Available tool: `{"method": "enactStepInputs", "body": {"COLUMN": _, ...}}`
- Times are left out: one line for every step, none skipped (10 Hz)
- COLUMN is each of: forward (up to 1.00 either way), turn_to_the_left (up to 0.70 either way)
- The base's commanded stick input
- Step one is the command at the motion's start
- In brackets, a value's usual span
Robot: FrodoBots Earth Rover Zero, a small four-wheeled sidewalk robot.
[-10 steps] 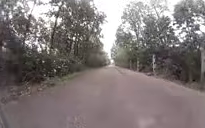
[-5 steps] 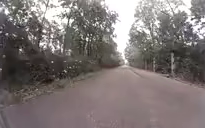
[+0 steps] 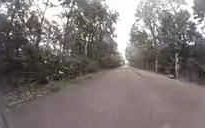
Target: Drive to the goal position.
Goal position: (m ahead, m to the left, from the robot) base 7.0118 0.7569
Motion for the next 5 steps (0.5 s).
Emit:
{"method": "enactStepInputs", "body": {"forward": 0.70, "turn_to_the_left": 0.00}}
{"method": "enactStepInputs", "body": {"forward": 0.70, "turn_to_the_left": 0.00}}
{"method": "enactStepInputs", "body": {"forward": 0.70, "turn_to_the_left": 0.00}}
{"method": "enactStepInputs", "body": {"forward": 0.70, "turn_to_the_left": 0.00}}
{"method": "enactStepInputs", "body": {"forward": 0.70, "turn_to_the_left": 0.00}}
